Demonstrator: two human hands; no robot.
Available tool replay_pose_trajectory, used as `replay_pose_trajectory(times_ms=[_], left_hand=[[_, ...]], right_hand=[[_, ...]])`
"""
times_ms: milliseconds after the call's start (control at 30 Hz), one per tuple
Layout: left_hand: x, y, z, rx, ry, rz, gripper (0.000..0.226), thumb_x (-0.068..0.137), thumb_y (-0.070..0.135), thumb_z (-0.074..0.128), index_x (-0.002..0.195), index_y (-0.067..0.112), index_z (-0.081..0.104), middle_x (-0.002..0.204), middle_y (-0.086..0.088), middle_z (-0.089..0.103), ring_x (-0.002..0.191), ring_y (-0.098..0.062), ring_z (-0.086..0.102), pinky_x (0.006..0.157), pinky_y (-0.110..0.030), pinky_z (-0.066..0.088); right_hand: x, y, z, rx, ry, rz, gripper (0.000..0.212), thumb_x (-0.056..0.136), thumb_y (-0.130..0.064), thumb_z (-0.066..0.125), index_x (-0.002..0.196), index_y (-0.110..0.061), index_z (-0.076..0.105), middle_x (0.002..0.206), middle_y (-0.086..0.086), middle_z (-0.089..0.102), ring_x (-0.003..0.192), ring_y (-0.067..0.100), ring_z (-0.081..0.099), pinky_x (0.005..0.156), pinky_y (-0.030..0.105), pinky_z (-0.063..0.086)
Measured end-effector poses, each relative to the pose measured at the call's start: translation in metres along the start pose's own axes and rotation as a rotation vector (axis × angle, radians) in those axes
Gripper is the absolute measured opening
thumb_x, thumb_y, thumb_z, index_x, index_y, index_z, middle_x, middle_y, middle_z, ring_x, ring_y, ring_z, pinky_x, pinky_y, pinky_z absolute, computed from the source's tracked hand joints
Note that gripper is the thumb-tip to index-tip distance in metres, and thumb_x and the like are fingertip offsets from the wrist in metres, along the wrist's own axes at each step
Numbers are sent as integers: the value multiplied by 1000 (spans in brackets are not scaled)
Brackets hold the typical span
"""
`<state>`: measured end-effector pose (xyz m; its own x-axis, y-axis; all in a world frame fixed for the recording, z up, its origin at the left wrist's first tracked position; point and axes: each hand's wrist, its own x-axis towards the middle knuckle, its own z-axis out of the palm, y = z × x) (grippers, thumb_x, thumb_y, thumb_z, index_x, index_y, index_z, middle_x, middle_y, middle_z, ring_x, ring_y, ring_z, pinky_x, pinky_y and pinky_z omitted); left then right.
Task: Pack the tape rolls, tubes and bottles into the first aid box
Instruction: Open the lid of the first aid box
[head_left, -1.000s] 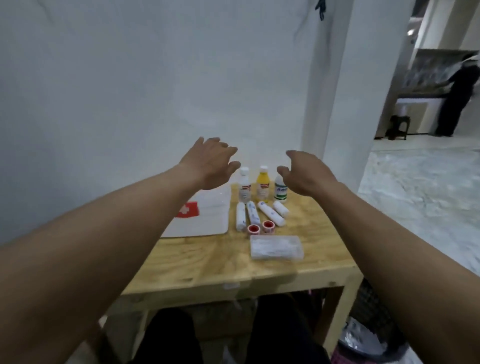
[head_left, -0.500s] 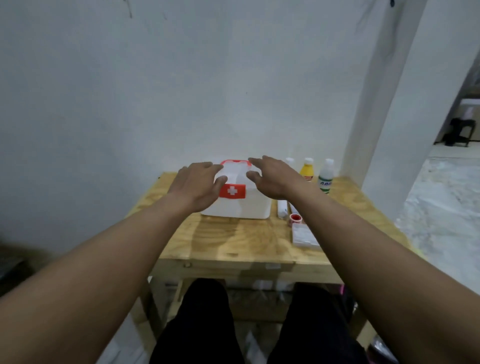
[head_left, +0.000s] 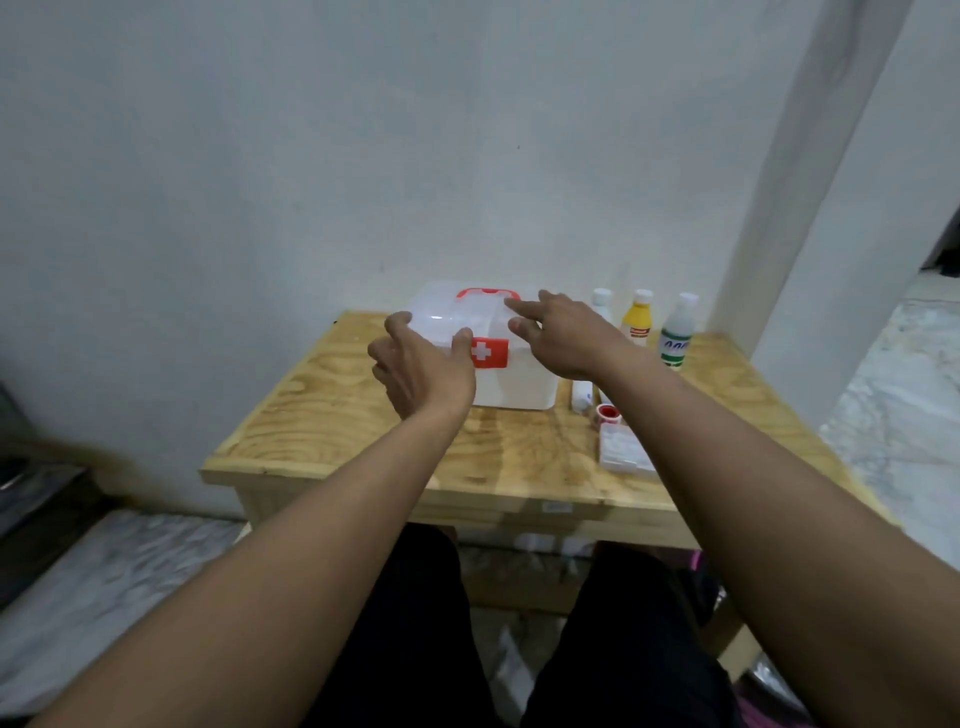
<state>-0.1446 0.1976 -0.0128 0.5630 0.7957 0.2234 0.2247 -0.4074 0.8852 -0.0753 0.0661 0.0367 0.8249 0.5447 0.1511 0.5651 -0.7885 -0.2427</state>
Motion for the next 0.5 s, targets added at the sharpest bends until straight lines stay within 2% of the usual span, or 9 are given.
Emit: replay_pose_trajectory(times_ms=[100, 133, 200, 267, 300, 400, 500], left_hand=[[0, 9, 11, -407, -80, -409, 69, 83, 43, 76, 131, 15, 35, 130, -12, 55, 109, -33, 62, 90, -37, 52], [0, 10, 12, -510, -104, -530, 70, 81, 46, 78, 128, 13, 38, 123, -10, 62, 101, -31, 67, 89, -39, 56], [0, 11, 15, -667, -153, -670, 62, 80, 48, 79, 121, 10, 51, 111, -6, 71, 79, -23, 72, 76, -35, 61], [-2, 13, 16, -778, -179, -718, 49, 83, 42, 78, 114, 8, 60, 104, -4, 73, 60, -14, 68, 61, -27, 60], [-4, 14, 16, -817, -194, -731, 48, 84, 40, 78, 115, 7, 60, 105, -5, 73, 59, -12, 67, 57, -26, 60], [-4, 14, 15, -890, -238, -757, 51, 84, 39, 77, 119, 6, 60, 110, -9, 71, 71, -15, 68, 52, -24, 58], [-6, 12, 15, -945, -258, -782, 51, 82, 40, 78, 116, 6, 61, 111, -10, 70, 74, -16, 67, 55, -23, 59]], right_hand=[[2, 3, 3, 4, 4, -7, 49, 108, -38, 31, 156, -28, 33, 155, 16, 38, 142, 33, 32, 111, 41, 28], [2, 3, 3, 7, 10, -10, 49, 108, -37, 31, 156, -28, 33, 154, 15, 39, 141, 32, 33, 110, 41, 29], [3, 3, 4, 10, 18, -9, 49, 108, -38, 31, 156, -28, 34, 150, 13, 43, 139, 31, 35, 108, 41, 31], [3, 3, 4, 13, 9, -7, 49, 108, -37, 31, 156, -28, 33, 150, 13, 42, 140, 31, 35, 108, 41, 31], [2, 3, 4, 14, 2, -6, 49, 108, -37, 30, 157, -28, 33, 152, 13, 40, 141, 31, 33, 109, 41, 30], [1, 2, 2, 10, -2, -3, 49, 108, -37, 30, 157, -29, 31, 157, 13, 35, 144, 31, 30, 111, 42, 29], [0, 1, 1, 9, -11, 0, 49, 109, -37, 30, 157, -28, 31, 158, 13, 34, 145, 32, 30, 112, 42, 28]])
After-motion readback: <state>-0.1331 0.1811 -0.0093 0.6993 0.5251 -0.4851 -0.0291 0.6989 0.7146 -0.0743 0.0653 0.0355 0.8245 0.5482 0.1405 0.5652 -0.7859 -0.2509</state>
